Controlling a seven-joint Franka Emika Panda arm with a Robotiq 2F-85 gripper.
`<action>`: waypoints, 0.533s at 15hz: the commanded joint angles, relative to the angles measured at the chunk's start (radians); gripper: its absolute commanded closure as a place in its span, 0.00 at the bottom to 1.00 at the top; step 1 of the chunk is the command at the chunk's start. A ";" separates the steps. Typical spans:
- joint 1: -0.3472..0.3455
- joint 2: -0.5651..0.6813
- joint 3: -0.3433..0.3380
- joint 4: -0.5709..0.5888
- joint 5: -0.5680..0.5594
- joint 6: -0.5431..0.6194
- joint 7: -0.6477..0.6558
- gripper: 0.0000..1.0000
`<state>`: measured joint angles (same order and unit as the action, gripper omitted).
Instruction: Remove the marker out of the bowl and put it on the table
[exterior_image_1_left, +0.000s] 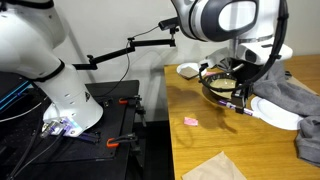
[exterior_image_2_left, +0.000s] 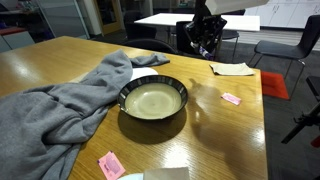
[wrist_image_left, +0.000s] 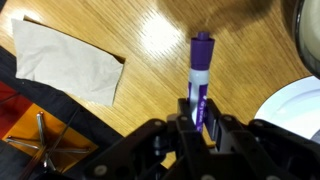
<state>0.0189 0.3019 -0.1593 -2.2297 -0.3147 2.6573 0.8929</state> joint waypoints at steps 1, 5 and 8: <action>-0.009 0.067 -0.015 0.062 0.054 -0.013 -0.084 0.95; -0.003 0.133 -0.035 0.092 0.077 0.022 -0.126 0.95; 0.006 0.177 -0.043 0.107 0.091 0.053 -0.117 0.95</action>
<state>0.0086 0.4345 -0.1845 -2.1513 -0.2626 2.6755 0.8059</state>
